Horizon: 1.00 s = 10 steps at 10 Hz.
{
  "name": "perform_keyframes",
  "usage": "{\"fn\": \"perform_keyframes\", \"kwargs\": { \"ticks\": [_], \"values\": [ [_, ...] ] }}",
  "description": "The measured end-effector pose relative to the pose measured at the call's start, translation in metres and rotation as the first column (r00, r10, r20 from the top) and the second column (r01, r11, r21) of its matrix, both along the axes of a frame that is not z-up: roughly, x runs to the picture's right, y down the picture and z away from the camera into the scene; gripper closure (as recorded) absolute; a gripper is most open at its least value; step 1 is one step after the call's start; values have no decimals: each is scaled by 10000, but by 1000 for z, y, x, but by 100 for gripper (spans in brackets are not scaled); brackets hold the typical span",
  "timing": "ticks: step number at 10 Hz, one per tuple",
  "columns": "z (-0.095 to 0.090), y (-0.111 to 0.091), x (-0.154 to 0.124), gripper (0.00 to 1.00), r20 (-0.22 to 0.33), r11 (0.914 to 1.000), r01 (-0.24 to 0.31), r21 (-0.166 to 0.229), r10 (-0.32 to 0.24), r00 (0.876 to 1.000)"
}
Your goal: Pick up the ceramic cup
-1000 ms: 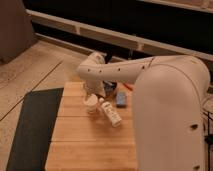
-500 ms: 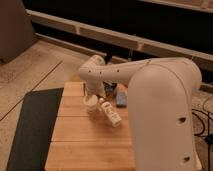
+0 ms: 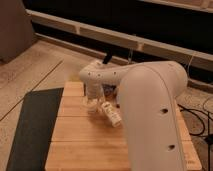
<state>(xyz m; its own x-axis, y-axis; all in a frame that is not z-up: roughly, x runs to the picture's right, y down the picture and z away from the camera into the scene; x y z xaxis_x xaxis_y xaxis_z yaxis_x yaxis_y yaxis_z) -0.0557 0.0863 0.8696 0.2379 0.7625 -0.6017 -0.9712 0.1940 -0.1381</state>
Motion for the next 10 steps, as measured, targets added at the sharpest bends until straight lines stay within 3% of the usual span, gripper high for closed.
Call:
{"fn": "perform_keyframes", "kwargs": {
  "ticks": [4, 5, 7, 10],
  "values": [
    [2, -7, -3, 94, 82, 9999, 33, 110, -33, 10000],
    [-1, -10, -5, 98, 121, 9998, -194, 60, 193, 9997],
    [-23, -28, -11, 100, 61, 9924, -1225, -110, 1226, 9924],
    [-53, -63, -12, 100, -53, 9888, -1449, 356, 1452, 9894]
  ]
}}
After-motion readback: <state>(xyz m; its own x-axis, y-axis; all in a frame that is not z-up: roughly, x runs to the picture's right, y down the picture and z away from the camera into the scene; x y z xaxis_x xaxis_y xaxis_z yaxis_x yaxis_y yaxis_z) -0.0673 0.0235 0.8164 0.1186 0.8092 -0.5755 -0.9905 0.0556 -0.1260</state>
